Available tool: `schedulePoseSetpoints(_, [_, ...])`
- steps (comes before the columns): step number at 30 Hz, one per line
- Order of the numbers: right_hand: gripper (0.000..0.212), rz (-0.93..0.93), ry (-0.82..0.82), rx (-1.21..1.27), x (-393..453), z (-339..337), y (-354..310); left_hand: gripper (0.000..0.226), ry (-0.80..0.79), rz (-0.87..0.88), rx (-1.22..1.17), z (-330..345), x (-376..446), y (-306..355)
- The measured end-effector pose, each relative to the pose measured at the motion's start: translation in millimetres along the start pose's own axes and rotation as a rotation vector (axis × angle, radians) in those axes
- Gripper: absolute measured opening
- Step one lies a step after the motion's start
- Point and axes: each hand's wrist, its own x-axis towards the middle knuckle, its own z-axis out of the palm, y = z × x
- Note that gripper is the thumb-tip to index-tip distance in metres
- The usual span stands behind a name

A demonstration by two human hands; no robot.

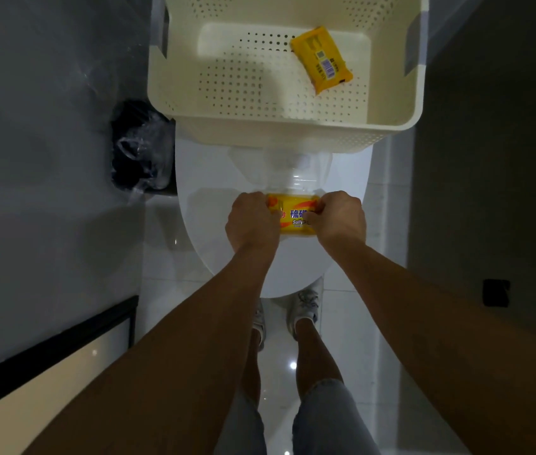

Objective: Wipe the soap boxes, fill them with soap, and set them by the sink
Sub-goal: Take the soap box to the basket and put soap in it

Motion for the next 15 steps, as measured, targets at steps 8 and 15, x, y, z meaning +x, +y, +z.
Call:
schedulePoseSetpoints(8, [0.023,0.021,0.042,0.085,2.9,-19.5,1.0,0.036,0.037,0.021,-0.094,-17.3,9.4,8.0])
schedulePoseSetpoints(15, [0.049,-0.05,0.027,0.547,9.1,-25.9,-2.8,0.056,-0.093,0.077,-0.317,-39.0,25.8,21.5])
